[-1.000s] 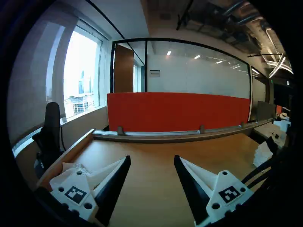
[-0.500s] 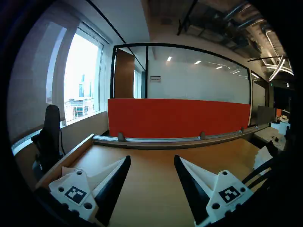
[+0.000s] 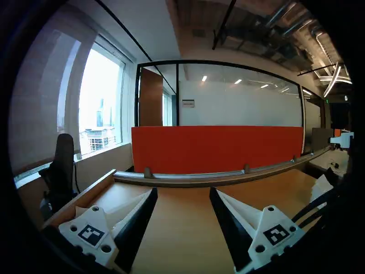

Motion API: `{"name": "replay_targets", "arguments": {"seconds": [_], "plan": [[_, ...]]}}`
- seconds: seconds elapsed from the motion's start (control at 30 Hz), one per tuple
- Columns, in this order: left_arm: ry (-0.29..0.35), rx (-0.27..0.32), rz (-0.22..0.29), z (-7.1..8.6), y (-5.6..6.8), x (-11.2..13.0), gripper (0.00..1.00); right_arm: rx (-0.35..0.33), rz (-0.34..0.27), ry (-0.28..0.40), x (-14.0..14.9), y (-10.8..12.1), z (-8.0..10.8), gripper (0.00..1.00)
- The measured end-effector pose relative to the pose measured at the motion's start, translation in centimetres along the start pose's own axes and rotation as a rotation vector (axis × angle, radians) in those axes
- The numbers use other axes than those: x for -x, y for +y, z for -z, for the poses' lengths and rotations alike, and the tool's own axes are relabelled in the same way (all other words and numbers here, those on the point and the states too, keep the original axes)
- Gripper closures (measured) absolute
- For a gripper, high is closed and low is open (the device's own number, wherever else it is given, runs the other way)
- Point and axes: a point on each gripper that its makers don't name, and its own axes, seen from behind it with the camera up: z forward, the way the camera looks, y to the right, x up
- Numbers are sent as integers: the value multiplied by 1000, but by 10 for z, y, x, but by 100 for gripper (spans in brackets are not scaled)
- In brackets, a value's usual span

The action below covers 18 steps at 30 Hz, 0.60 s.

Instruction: Fold towel

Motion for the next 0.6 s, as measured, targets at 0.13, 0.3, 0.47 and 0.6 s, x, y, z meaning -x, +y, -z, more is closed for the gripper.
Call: {"name": "replay_targets", "arguments": {"seconds": [0.13,0.3,0.47,0.6], "plan": [[15,-4,-1,1,-2,10,16,3,-2,2,-3,-2,3,0],[35,-10,-23,4,-4,25,16,8,2,10,-1,-4,5,0],[49,-5,-33,6,0,45,16,15,5,15,7,-5,7,0],[58,2,-33,8,3,62,16,17,19,19,17,-6,8,0]]}}
